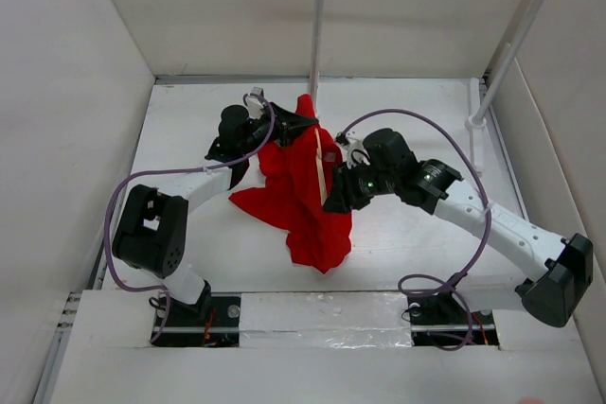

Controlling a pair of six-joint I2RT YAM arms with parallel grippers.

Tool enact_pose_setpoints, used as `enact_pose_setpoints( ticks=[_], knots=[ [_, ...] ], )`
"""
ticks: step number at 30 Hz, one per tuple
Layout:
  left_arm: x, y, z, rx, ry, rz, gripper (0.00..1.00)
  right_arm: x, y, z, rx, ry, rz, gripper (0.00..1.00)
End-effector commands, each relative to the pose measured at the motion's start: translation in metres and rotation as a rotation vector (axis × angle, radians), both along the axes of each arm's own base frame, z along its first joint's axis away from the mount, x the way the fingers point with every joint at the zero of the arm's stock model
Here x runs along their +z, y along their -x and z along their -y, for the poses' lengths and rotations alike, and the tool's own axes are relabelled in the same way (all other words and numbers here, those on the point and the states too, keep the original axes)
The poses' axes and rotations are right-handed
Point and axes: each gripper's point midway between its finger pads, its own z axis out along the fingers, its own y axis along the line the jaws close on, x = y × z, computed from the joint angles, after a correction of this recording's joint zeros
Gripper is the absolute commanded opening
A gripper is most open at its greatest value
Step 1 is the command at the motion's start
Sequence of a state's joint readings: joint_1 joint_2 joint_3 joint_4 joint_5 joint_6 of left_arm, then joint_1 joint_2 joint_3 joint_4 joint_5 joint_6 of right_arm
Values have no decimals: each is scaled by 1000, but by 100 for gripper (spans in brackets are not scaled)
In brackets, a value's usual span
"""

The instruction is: Place the t-shirt on the hanger

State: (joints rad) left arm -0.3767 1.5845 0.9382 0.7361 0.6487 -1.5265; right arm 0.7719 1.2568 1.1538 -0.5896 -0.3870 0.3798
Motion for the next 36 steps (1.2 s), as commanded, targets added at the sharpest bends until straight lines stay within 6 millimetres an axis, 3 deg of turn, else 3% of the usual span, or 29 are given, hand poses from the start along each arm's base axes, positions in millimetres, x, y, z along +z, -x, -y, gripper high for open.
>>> enact_pose_setpoints(
  ticks=[1, 5, 7, 17, 27, 34, 36],
  knots=[
    [53, 5, -3, -4, 53, 146, 0, 4, 0, -6, 40, -37, 39, 45],
    [52, 4, -3, -2, 57, 145, 0, -4, 3, -8, 53, -18, 17, 39],
    [53, 4, -3, -7, 58, 148, 0, -5, 4, -8, 54, -16, 14, 25],
    [50, 3, -2, -10, 37, 159, 0, 8, -4, 0, 4, 21, 40, 1],
    [30, -10, -12, 82, -154, 200, 0, 43, -22, 0, -64, 11, 117, 0],
    [19, -2, -8, 55, -137, 160, 0, 97, -49, -27, -134, -145, 250, 0],
    [17, -1, -6, 42, -124, 140, 0, 103, -56, -34, -157, -164, 282, 0]
  ],
)
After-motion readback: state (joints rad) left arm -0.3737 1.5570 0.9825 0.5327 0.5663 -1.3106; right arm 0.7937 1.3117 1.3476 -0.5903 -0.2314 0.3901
